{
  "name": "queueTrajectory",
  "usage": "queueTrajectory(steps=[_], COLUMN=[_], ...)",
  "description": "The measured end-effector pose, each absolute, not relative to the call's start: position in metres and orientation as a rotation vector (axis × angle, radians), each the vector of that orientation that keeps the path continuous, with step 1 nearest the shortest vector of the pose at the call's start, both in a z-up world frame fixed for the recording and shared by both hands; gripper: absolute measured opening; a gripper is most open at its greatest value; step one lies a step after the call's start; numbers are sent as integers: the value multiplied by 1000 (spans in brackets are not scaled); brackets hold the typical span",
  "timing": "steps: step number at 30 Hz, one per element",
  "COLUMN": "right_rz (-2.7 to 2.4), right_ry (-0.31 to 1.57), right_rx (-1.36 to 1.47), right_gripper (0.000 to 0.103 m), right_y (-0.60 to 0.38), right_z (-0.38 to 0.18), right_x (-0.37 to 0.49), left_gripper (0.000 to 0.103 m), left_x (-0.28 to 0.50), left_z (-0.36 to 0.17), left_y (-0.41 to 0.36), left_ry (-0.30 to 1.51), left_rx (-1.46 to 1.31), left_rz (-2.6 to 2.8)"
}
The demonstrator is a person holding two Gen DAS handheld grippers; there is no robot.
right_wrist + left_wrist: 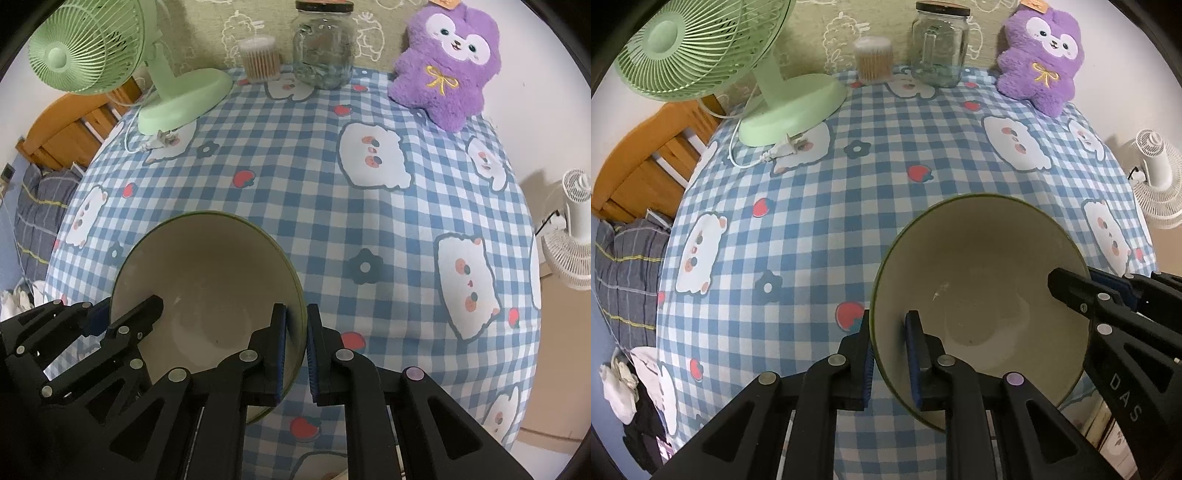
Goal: Organize plates and bowls
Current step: 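Carry the beige bowl toward the stacked bowls beside the plates, then lower the beige bowl into the stacked bowls with both grippers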
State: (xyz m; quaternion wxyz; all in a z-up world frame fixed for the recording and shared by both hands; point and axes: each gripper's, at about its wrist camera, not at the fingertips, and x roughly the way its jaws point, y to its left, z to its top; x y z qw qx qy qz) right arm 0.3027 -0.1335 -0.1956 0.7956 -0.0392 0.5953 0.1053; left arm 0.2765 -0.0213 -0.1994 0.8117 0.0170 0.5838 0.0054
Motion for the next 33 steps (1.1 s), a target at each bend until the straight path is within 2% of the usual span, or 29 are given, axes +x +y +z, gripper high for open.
queueTrajectory(steps=[9, 33], right_rz=[206, 115], right_ry=[1258, 1105], right_rx=[-71, -23], right_gripper=[13, 13], right_y=[-133, -126], right_z=[-176, -71], right_x=[292, 202], left_gripper=[11, 11], left_x=[267, 191], left_z=[-180, -83], left_y=[-19, -4], left_ry=[1224, 1066], left_rx=[25, 53], left_rz=[-1, -84])
